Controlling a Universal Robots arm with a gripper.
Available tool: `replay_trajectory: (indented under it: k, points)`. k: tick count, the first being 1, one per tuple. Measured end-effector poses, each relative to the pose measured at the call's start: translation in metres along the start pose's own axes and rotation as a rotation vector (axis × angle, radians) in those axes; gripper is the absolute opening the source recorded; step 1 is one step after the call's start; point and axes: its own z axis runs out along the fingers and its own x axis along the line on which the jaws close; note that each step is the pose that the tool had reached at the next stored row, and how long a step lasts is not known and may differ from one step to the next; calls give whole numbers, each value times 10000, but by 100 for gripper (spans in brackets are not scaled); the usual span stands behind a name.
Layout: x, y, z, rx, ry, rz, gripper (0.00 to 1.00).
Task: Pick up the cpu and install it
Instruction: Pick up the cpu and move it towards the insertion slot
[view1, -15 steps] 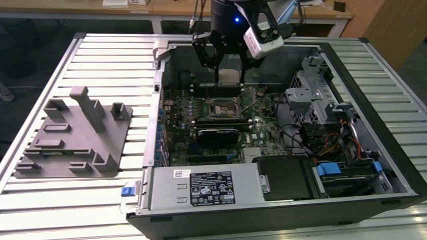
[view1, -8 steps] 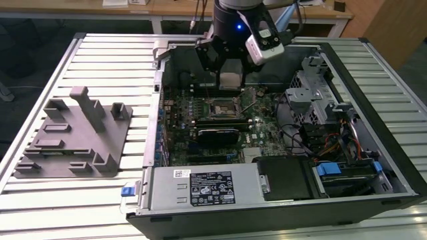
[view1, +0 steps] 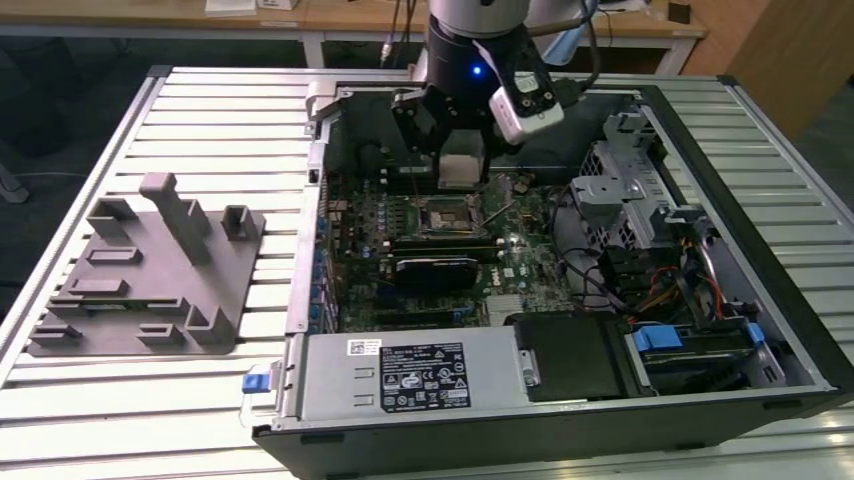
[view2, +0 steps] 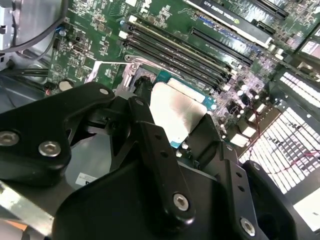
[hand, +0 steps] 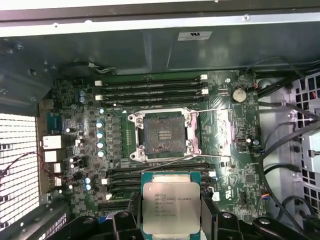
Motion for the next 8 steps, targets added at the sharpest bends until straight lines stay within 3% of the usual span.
replay_trajectory:
  k: [8]
  points:
    - [6,9,146,1,7,1,55]
